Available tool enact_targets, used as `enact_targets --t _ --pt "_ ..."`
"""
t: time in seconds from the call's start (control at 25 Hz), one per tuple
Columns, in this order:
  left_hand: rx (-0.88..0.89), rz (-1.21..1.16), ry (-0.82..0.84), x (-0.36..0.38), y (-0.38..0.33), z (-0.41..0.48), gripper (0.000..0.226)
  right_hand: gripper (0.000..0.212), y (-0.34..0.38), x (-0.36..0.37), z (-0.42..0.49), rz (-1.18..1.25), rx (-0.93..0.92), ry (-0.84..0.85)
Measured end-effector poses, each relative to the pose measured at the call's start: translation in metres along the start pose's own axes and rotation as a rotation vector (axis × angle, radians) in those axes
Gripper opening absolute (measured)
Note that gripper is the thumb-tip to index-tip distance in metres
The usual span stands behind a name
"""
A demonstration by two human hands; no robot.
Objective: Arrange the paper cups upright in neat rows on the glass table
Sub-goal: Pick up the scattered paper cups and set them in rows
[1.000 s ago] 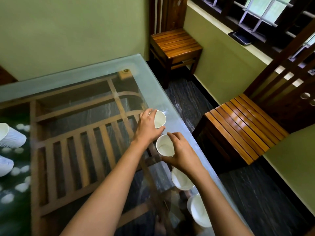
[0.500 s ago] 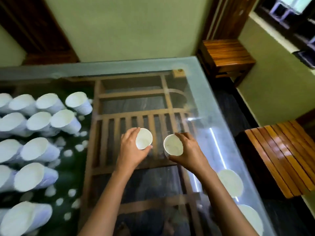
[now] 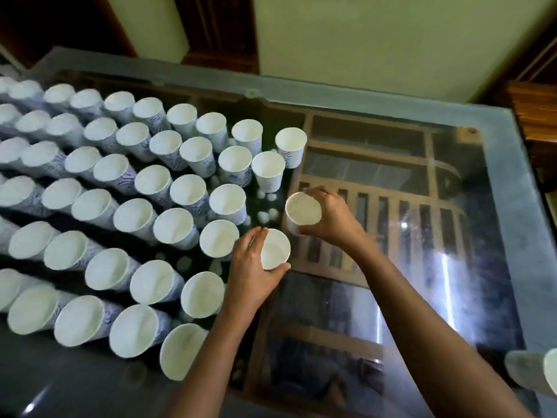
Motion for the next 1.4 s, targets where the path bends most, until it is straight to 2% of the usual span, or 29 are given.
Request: enact_targets --t 0.36,0.48,0.6,0.76,0.88,0.96,1.16,1.4 --pt "0.044 -0.036 0.119 0.004 0.019 0.001 0.079 0.081 0.044 0.042 0.036 -0.033 -0.037 0.105" --pt "0.087 -0.023 0.113 0.000 0.016 0.005 0.082 0.085 0.041 0.045 0.036 -0.048 -0.010 0.138" --pt "0.113 -0.064 0.060 -0.011 0.016 0.019 0.072 0.086 0.038 0.038 0.041 -0.079 -0.013 0.160" --pt "0.148 -0.038 0.027 -0.026 0.015 0.064 0.058 0.071 0.038 0.018 0.062 -0.027 0.009 0.035" --pt "0.143 0.071 0.033 -0.033 0.024 0.107 0.055 0.064 0.040 0.015 0.082 -0.003 0.039 -0.079" --pt "0.117 0.131 0.063 -0.034 0.036 0.129 0.056 0.065 0.041 0.021 0.094 0.024 0.061 -0.128" --pt "0.112 0.094 0.108 -0.030 0.048 0.158 0.056 0.081 0.038 0.042 0.119 -0.005 0.140 -0.170" --pt "0.115 0.069 0.091 -0.023 0.042 0.182 0.051 0.085 0.029 0.038 0.116 -0.052 0.152 -0.212"
Point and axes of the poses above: each hand's wrist, its own z-axis towards the middle knuckle, its own x-axis out of the palm, y = z × x, the point moved 8 cm from there along z, towards the middle knuckle, and after that the axes turned 2 degrees about -x, right-handed, at the moved point
